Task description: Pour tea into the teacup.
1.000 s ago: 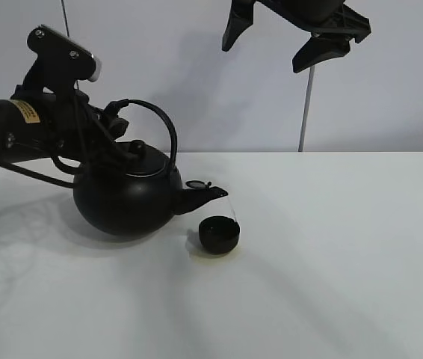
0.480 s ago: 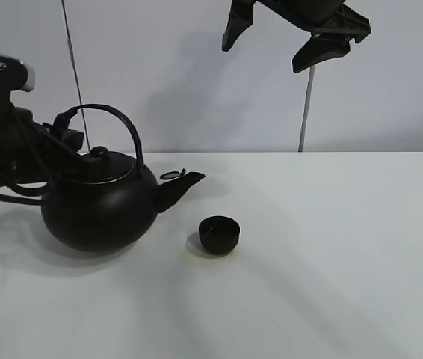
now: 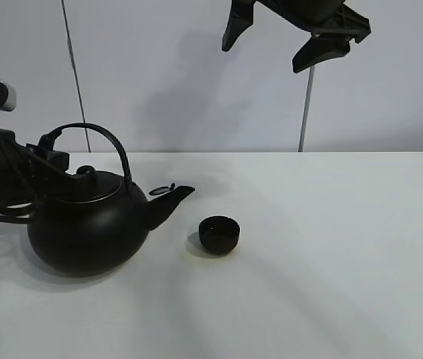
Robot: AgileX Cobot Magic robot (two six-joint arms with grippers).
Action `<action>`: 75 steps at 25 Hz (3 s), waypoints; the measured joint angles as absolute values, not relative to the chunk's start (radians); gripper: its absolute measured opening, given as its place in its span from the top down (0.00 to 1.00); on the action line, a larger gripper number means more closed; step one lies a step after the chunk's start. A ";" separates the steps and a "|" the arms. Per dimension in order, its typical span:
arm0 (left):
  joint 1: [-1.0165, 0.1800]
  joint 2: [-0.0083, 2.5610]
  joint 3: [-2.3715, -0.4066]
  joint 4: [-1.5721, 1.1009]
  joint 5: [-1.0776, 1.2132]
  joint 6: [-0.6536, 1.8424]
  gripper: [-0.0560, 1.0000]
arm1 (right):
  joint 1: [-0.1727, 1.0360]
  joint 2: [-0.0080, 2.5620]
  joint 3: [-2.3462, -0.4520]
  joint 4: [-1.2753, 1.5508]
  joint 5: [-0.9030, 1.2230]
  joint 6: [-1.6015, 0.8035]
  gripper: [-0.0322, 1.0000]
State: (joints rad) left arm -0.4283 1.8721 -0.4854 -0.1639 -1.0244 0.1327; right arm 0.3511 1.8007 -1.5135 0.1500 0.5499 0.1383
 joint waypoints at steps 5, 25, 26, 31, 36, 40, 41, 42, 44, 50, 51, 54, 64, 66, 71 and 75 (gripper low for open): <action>-0.428 1.885 -0.485 -0.163 -1.033 0.118 0.85 | 0.351 1.801 -1.514 0.150 0.550 0.138 0.31; -0.428 1.906 -0.490 -0.149 -1.133 0.071 0.58 | 0.351 1.801 -1.514 0.150 0.550 0.138 0.31; -0.428 1.906 -0.484 -0.149 -1.136 0.070 0.57 | 0.351 1.801 -1.514 0.150 0.550 0.138 0.31; -0.428 1.879 -0.429 -0.137 -1.137 0.066 0.55 | 0.351 1.801 -1.514 0.150 0.549 0.138 0.31; -0.428 1.784 -0.363 -0.103 -1.137 0.066 0.49 | 0.351 1.801 -1.514 0.150 0.549 0.138 0.31; -0.428 1.707 -0.319 -0.092 -1.137 0.066 0.42 | 0.351 1.801 -1.514 0.150 0.549 0.138 0.31; -0.428 1.685 -0.310 -0.086 -1.137 0.065 0.41 | 0.351 1.801 -1.514 0.150 0.549 0.138 0.31; -0.428 1.665 -0.302 -0.076 -1.135 0.065 0.41 | 0.351 1.801 -1.514 0.150 0.549 0.138 0.31; -0.428 1.606 -0.299 -0.052 -1.090 0.065 0.40 | 0.351 1.801 -1.514 0.150 0.549 0.138 0.31; -0.428 1.411 -0.422 0.021 -0.604 0.063 0.40 | 0.351 1.801 -1.514 0.150 0.549 0.138 0.31; -0.428 1.380 -0.462 0.031 -0.497 0.056 0.40 | 0.351 1.801 -1.514 0.150 0.549 0.138 0.31; -0.428 1.325 -0.606 0.060 -0.187 0.000 0.40 | 0.351 1.801 -1.514 0.150 0.549 0.138 0.31; -0.428 1.320 -1.033 0.060 0.434 -0.084 0.41 | 0.351 1.801 -1.514 0.150 0.549 0.138 0.31; -0.428 1.333 -1.106 0.055 0.502 -0.084 0.41 | 0.351 1.801 -1.514 0.150 0.549 0.138 0.31; -0.428 1.436 -1.294 -0.057 0.700 -0.045 0.41 | 0.351 1.801 -1.514 0.150 0.549 0.138 0.31; -0.428 1.553 -1.413 -0.130 0.848 -0.023 0.41 | 0.351 1.801 -1.514 0.150 0.549 0.138 0.31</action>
